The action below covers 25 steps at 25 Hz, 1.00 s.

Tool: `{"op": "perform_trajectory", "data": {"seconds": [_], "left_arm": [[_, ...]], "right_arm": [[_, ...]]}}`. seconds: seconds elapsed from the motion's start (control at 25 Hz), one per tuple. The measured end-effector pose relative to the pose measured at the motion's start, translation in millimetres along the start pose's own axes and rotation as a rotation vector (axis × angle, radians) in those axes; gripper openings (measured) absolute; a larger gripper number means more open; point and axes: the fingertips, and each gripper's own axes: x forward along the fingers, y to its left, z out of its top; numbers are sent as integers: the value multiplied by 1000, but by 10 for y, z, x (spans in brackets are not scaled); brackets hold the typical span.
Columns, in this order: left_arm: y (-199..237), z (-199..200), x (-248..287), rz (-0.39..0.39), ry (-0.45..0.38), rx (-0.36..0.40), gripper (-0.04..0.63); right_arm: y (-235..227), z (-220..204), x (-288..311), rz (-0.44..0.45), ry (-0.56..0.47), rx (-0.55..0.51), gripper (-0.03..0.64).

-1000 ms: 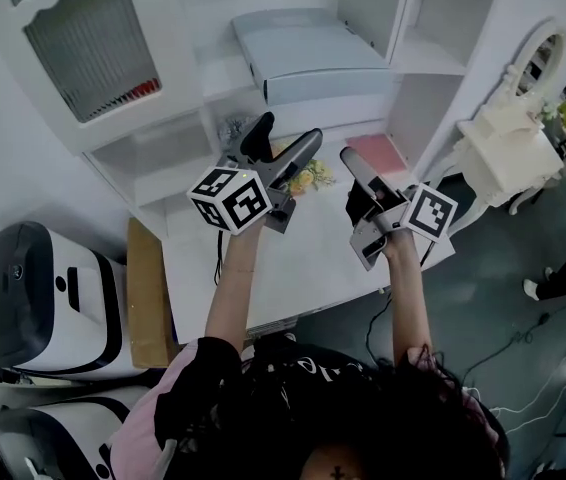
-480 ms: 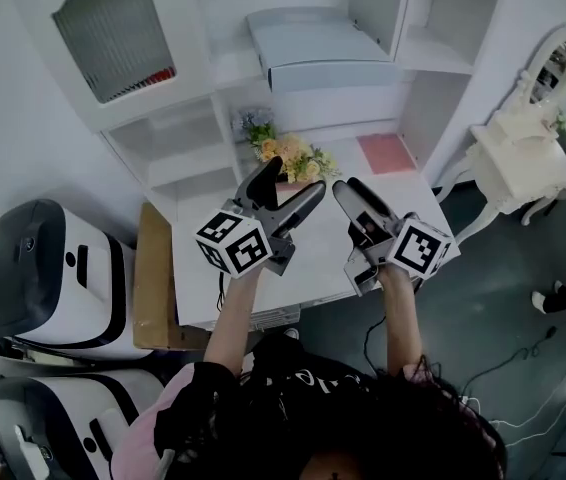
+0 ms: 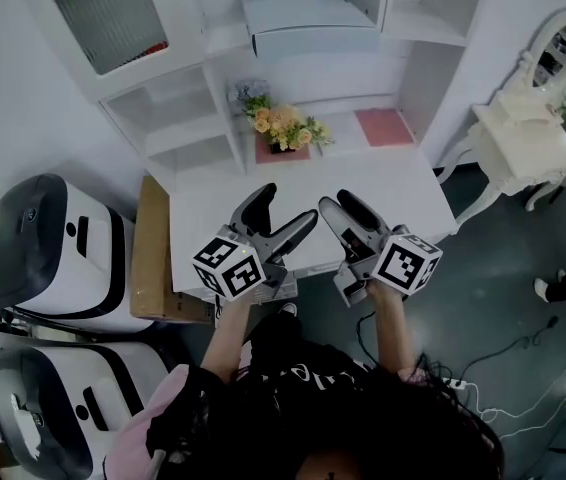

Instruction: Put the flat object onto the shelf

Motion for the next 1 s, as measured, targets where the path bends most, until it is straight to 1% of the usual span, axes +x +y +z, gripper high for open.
{"op": "perform_trajectory", "data": {"seconds": [0.16,0.44,0.48,0.52,0.56,0.6,0.8,0.92,1.0], "left_arm": [[-237,-240,-215,16,20,-18,469],[-541,-530,-632,74,3,-44,469],[-577,-569,-694,81,4,-43,468],[-613,-607,-756,86,7,-39,468],[-649,-646,-816,93,11,-37,468],[-683,-685,-874,102,17,-35,468],[-813,-869,-1064,119,49,-32,468],[-868,-902,-1158,106,58,-25,468],[-877,-896,-1216,112,62,-20,468]], "right_arm": [[92,-209,-234,1,31,-7,321],[253,-526,-599,32,61,13,308],[268,-579,-640,32,64,9,297],[278,-630,-678,31,66,7,265],[283,-682,-713,28,66,9,209],[283,-737,-746,27,70,14,173],[282,-993,-842,40,109,51,95],[336,-1097,-843,61,121,53,78],[369,-1147,-833,71,130,48,74]]}}
